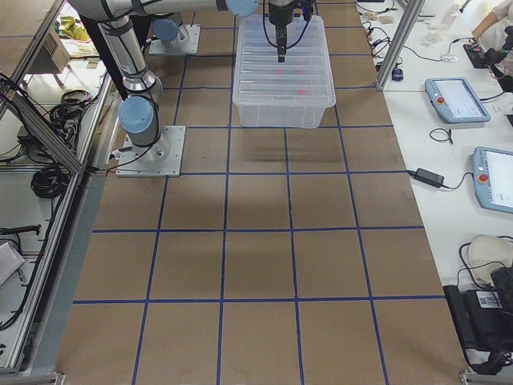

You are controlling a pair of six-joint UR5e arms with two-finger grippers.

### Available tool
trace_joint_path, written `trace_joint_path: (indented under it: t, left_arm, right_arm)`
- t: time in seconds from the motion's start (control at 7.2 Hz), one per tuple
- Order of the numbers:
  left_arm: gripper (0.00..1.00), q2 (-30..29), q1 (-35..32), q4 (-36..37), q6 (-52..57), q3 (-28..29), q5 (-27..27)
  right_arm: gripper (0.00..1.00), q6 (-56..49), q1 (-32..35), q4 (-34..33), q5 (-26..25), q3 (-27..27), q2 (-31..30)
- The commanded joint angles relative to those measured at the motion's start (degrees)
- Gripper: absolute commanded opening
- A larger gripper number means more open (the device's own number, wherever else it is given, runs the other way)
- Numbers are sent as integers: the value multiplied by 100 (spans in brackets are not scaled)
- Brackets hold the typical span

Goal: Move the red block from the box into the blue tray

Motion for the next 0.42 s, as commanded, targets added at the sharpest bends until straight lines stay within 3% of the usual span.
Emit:
trace_joint_path:
  t: [0.0,0.28]
  left_arm:
    - [100,4,16,-3,-12,0,11]
    - [100,5,7,-3,-38,0,11]
  right_arm:
    - [100,4,7,-5,-9,-2,18]
    - [100,4,7,4,-26,-11,27]
